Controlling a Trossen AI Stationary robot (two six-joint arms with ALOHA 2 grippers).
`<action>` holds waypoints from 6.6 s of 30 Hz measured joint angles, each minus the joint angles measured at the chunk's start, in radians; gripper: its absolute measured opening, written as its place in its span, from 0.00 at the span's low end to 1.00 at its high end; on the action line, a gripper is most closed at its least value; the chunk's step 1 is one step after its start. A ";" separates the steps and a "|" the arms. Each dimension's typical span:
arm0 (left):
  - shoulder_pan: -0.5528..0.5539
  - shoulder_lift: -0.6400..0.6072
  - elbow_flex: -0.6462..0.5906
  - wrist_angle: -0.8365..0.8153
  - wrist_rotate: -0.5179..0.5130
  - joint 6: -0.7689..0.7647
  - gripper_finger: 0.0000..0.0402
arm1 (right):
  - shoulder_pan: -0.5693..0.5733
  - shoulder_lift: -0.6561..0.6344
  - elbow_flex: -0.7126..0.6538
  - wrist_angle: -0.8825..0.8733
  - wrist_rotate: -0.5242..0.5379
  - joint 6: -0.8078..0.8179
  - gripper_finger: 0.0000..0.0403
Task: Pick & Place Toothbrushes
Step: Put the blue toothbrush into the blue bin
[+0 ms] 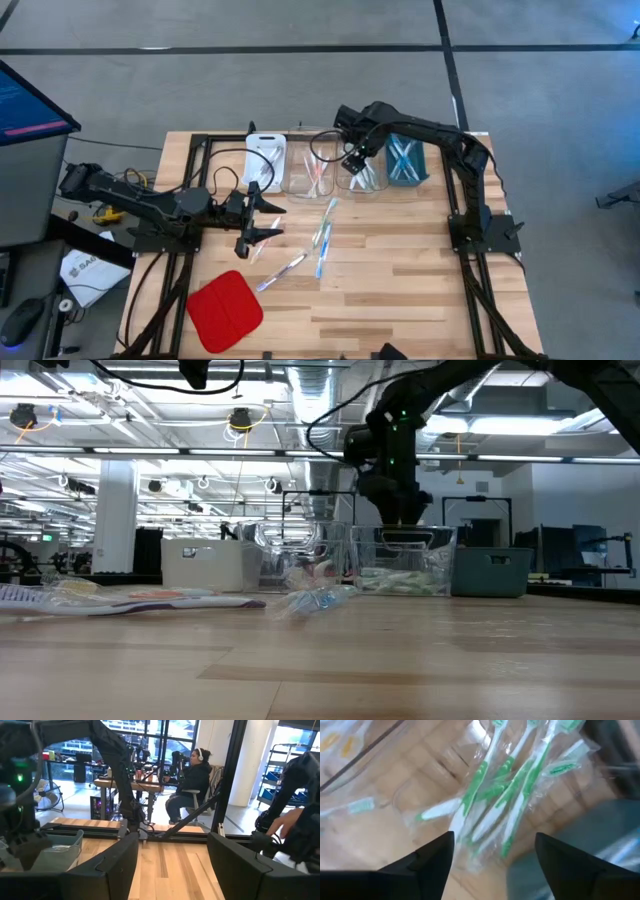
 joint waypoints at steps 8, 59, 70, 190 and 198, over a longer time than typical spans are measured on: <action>0.000 0.000 0.000 0.002 0.000 -0.007 0.58 | 0.093 -0.013 0.227 -0.076 0.001 0.030 0.68; 0.000 0.341 0.076 -0.047 -0.265 -0.080 0.58 | 0.980 -0.356 -0.420 1.577 0.312 -0.329 0.68; -0.094 0.668 0.209 -0.029 -0.400 -0.106 0.56 | 0.909 -0.707 -0.909 2.058 -0.083 -0.198 0.68; -0.105 0.967 0.415 -0.275 -0.278 -0.609 0.24 | 1.072 -0.753 -0.918 1.972 -0.086 -0.196 0.68; -0.093 1.022 0.416 -0.280 -0.300 -0.654 0.24 | 1.072 -0.753 -0.918 1.972 -0.086 -0.196 0.68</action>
